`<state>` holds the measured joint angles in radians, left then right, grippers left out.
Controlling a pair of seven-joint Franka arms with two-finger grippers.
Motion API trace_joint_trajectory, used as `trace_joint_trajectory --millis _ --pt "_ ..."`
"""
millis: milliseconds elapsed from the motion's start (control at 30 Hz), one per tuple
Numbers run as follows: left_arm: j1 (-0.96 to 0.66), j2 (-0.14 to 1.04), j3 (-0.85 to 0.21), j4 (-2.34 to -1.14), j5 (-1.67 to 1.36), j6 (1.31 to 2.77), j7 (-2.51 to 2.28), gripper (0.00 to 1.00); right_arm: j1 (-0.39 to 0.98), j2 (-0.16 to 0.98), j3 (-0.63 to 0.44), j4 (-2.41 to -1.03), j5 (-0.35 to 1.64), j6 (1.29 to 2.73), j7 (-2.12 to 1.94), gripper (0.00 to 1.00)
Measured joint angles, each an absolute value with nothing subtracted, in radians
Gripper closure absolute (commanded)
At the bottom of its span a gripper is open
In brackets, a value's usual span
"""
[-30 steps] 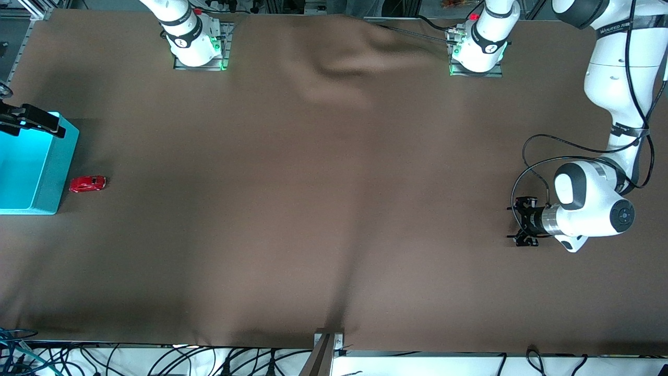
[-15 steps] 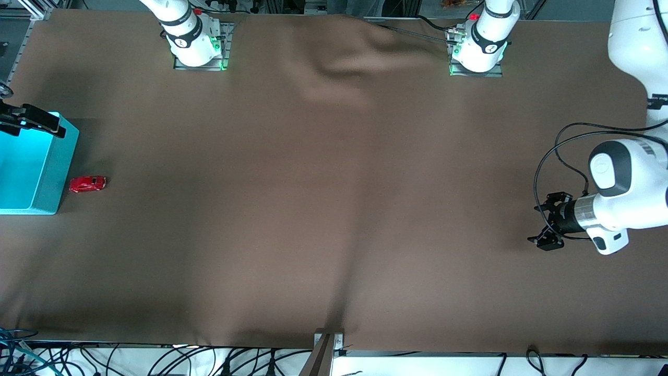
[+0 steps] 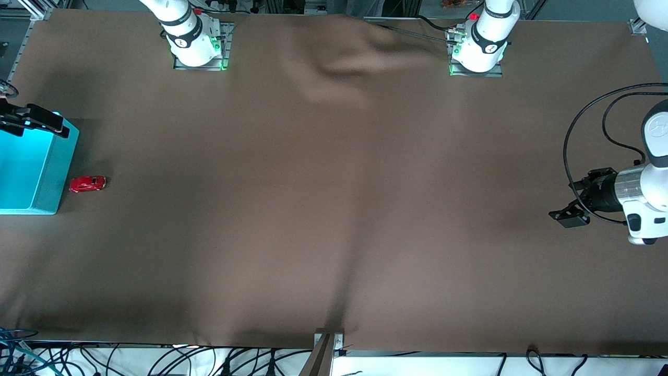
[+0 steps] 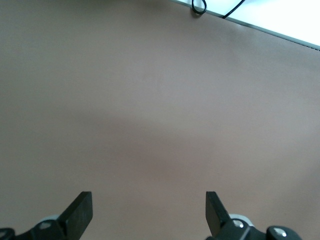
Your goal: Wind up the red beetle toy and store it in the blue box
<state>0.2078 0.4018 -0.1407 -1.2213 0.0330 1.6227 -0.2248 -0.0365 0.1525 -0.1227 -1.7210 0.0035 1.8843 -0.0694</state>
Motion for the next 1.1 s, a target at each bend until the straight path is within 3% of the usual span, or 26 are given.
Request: trace_joint_trajectory --millis 600,1100 --pt "0.196 0.398 -0.147 -1.221 0.033 1.623 -0.216 0.0 -0.044 0.272 -0.231 -1.794 0.004 2.057 -0.063 0.0" --pt "0.193 0.398 -0.149 -1.221 0.033 1.635 -0.215 0.0 -0.054 0.346 -0.251 -1.913 0.004 2.344 0.225 0.0"
